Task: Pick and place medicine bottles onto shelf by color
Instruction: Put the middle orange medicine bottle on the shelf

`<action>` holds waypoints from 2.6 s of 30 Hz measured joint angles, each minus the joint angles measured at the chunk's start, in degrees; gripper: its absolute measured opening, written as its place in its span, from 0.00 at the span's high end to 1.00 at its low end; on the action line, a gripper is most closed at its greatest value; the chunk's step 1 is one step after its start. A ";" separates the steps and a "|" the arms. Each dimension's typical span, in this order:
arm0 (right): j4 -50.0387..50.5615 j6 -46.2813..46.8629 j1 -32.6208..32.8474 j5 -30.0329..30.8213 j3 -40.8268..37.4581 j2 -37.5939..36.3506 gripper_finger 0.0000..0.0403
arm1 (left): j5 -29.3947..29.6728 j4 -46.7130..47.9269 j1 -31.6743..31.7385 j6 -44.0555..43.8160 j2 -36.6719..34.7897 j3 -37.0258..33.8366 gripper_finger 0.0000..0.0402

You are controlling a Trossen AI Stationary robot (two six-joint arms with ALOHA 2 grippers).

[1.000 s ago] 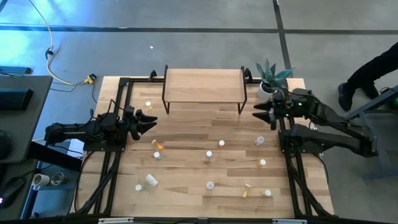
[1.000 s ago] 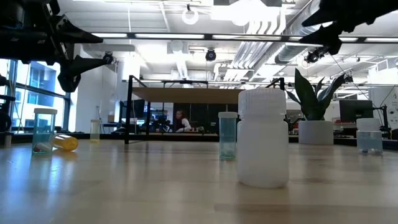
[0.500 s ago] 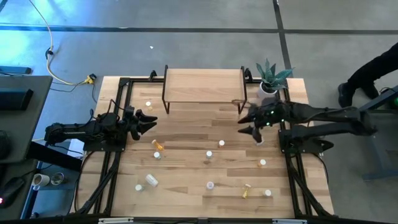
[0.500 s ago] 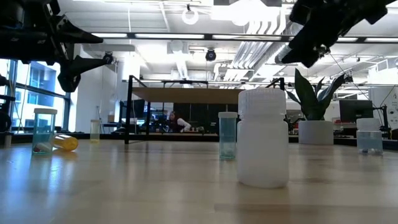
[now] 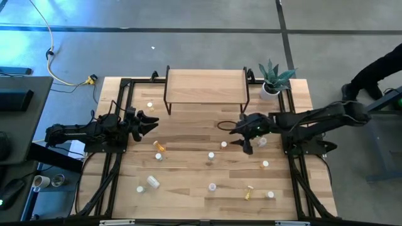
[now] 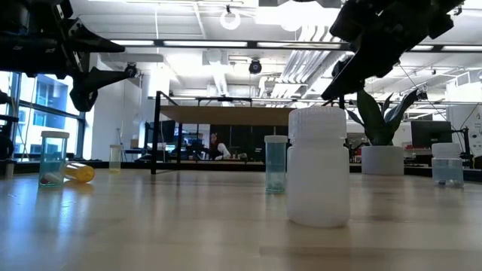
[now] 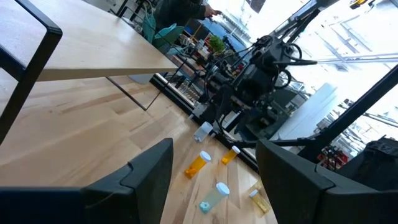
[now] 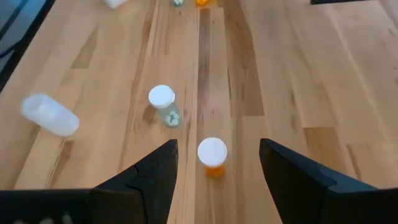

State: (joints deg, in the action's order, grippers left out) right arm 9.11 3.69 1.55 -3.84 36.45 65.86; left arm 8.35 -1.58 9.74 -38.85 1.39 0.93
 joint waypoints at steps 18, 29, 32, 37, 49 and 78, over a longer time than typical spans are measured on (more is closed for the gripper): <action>-8.53 -0.29 1.52 1.70 -0.07 13.60 0.46 | -0.14 0.02 0.00 0.00 0.00 0.02 0.45; -11.10 -0.12 1.52 1.70 -0.09 17.68 0.46 | -0.14 0.04 -0.02 0.00 0.00 0.02 0.45; -11.46 -0.13 1.52 1.70 -0.09 17.93 0.46 | -0.14 0.09 -0.02 0.00 0.00 0.02 0.45; -11.42 -0.27 1.52 1.70 -0.20 17.93 0.46 | -0.12 0.20 0.00 0.00 0.00 0.00 0.45; -13.19 1.83 1.52 1.70 -0.22 20.51 0.48 | -0.16 0.33 0.00 0.02 0.00 0.01 0.45; -11.79 9.94 1.52 1.82 3.12 20.41 0.72 | -0.19 0.33 0.00 3.65 0.00 0.00 0.45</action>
State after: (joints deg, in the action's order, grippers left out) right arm -2.67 13.63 3.07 -2.01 39.57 86.27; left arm 8.16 -1.26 9.74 -35.20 1.39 0.93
